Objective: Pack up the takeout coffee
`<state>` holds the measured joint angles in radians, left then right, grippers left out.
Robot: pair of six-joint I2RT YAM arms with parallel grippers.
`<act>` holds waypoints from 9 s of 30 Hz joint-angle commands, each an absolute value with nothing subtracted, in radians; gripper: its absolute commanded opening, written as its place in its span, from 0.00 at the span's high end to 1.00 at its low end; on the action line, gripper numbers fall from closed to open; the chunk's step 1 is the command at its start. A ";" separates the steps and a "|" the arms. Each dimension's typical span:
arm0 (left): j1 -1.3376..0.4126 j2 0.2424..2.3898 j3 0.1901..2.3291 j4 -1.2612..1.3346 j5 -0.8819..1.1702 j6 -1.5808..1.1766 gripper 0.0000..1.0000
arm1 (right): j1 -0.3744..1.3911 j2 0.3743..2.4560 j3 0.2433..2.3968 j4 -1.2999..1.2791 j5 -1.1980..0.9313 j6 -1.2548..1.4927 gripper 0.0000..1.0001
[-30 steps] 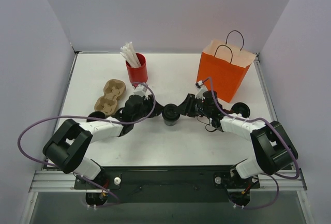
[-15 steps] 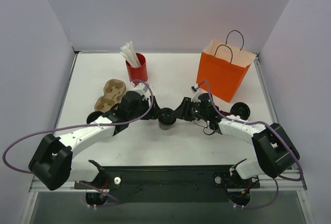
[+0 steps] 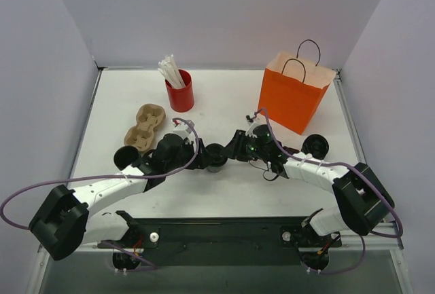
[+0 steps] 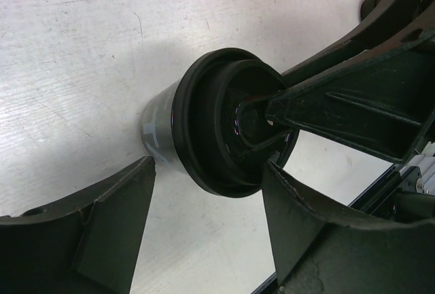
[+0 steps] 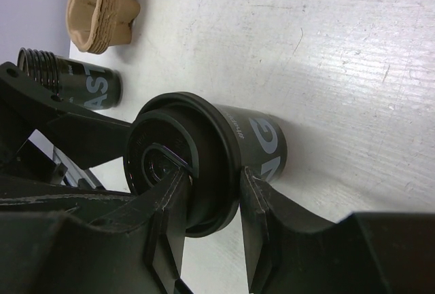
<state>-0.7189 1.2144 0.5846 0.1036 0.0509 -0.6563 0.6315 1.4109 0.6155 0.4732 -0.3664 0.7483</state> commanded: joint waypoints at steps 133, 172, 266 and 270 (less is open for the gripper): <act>-0.617 1.134 0.410 0.396 0.295 -0.857 0.50 | 0.600 1.453 0.575 0.235 -0.368 0.494 0.87; -0.606 1.515 0.212 1.059 0.334 -1.146 0.77 | 0.607 1.535 0.468 0.377 -0.426 0.549 0.87; -0.673 1.419 0.497 0.315 0.176 -0.795 0.67 | 0.551 1.589 0.629 0.178 -0.396 0.396 0.88; -0.609 1.361 0.620 0.173 0.215 -0.721 0.62 | 0.552 1.597 0.684 0.097 -0.417 0.321 0.88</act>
